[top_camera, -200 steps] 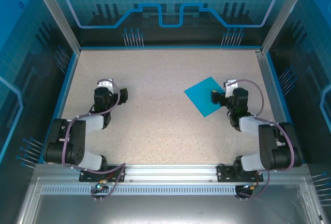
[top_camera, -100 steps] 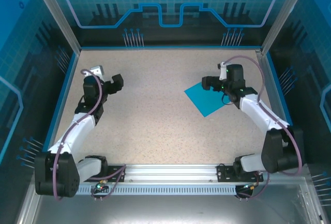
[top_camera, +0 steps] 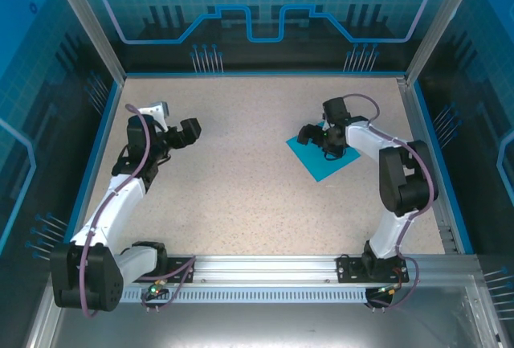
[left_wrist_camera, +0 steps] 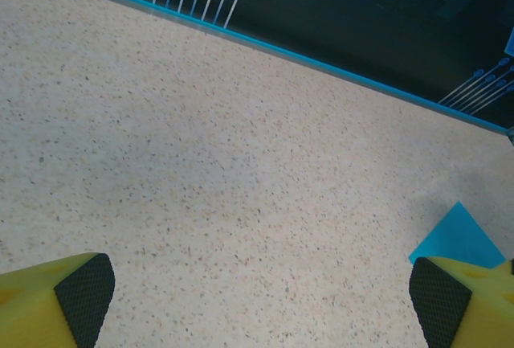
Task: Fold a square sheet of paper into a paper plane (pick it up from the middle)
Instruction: Move the square sheet of paper to the center of the table.
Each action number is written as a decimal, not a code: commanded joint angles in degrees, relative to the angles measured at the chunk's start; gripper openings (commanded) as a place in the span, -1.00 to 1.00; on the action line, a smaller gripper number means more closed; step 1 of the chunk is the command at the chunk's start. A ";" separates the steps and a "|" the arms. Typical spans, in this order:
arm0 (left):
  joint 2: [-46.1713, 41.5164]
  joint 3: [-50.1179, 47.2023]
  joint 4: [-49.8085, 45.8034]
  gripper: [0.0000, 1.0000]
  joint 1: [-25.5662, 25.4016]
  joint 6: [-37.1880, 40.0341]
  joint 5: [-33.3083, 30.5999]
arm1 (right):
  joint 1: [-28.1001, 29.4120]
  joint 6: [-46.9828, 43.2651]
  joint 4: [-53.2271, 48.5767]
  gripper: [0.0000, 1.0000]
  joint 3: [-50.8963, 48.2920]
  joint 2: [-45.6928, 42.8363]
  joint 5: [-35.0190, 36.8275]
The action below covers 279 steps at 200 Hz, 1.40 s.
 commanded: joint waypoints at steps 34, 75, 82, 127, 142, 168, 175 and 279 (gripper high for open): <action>0.47 0.05 -0.68 0.97 -0.56 -0.23 1.44 | 2.68 5.23 -3.81 0.99 1.43 3.47 2.29; 1.16 0.25 -0.46 0.97 -0.56 -0.34 1.61 | 5.75 7.89 -4.12 0.99 -0.13 4.33 2.67; 1.20 0.37 -0.37 0.97 -0.56 -0.37 1.57 | 6.64 8.45 -3.84 0.99 -0.39 4.36 2.47; 1.86 0.67 -0.38 0.97 -0.56 -0.65 1.63 | 16.74 14.62 -2.34 0.98 1.83 7.22 -1.15; 2.12 0.82 -0.61 0.97 -0.56 -1.15 1.40 | 20.80 16.55 -1.79 0.98 3.89 8.92 -2.41; 3.04 0.86 -0.50 0.97 -0.56 -3.07 1.51 | 23.96 16.29 -2.41 0.97 7.18 9.96 -3.64; 3.30 1.06 -0.73 0.97 -0.56 -3.65 1.99 | 23.99 15.20 -3.20 0.96 8.02 9.46 -3.14; 7.05 6.59 -6.48 0.97 -1.26 -7.21 -0.34 | 25.62 7.59 -12.80 0.94 30.63 20.80 4.92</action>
